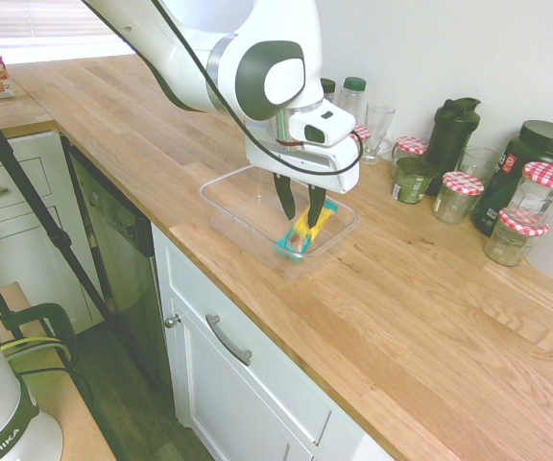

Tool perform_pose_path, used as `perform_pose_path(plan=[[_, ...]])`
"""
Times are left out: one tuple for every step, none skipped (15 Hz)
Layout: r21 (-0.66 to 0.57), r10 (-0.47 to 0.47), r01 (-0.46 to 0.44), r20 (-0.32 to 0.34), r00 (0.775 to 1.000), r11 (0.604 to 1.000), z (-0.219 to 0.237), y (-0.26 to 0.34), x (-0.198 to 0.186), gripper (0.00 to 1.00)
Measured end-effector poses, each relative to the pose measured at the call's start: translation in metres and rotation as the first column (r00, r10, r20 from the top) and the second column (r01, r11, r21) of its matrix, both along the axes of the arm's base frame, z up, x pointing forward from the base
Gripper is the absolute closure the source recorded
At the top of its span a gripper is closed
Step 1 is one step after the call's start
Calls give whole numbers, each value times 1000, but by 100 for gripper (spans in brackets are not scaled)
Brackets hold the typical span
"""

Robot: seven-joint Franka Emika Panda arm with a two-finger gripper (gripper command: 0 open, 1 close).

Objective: Put the protein bar into the container

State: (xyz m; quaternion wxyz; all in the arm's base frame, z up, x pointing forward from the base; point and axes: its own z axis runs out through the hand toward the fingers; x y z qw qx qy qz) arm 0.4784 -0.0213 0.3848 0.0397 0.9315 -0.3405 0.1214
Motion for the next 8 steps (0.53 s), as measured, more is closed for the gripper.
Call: perform_pose_path(plan=[[0,2,-2,3,1000,1000,1,1,0,0],[-1,4,-4,5,1000,1000,3,1,0,0],[0,6,-6,7,1000,1000,3,3,0,0],[0,8,-8,11,1000,1000,5,4,0,0],[1,7,-7,19,1000,1000,9,5,0,0],[6,4,-5,32,999,1000,15,5,-1,0],[12,2,-3,47,999,1000,23,5,-3,0],[21,2,-3,61,998,1000,31,4,-6,0]])
